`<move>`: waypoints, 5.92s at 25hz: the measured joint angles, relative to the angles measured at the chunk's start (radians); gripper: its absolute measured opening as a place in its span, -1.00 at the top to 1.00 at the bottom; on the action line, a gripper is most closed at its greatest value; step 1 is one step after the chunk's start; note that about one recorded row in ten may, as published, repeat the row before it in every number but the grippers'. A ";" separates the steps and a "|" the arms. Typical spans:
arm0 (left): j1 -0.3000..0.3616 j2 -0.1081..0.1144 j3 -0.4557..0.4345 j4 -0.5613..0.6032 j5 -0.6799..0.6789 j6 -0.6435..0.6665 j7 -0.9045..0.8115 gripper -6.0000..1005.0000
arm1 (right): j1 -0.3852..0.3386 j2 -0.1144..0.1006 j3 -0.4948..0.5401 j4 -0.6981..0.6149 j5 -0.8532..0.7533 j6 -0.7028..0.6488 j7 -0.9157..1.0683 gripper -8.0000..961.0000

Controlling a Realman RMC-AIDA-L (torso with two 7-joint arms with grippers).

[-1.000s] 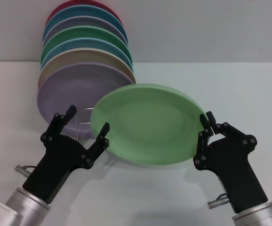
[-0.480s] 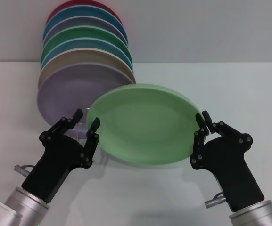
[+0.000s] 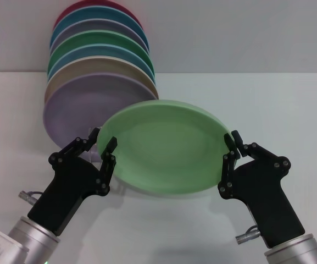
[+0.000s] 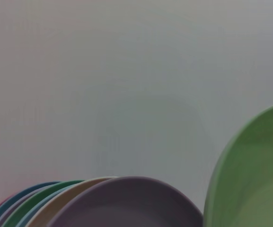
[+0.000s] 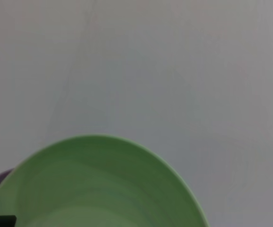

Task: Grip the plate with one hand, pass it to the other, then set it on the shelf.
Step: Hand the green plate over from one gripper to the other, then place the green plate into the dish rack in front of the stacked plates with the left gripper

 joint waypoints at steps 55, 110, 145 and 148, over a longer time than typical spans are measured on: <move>0.000 0.003 0.001 0.003 0.002 -0.019 0.000 0.84 | 0.002 -0.002 0.001 -0.002 0.005 0.012 -0.003 0.93; -0.004 0.008 -0.283 0.249 0.004 0.454 0.046 0.92 | 0.068 -0.006 0.021 -0.143 0.020 -0.037 0.267 0.45; -0.097 0.004 -0.193 0.335 0.186 0.217 0.380 0.89 | 0.063 -0.006 0.076 -0.157 0.162 -0.027 0.202 0.44; -0.096 0.004 -0.189 0.330 0.186 0.205 0.380 0.89 | 0.062 -0.006 0.072 -0.157 0.162 -0.026 0.202 0.44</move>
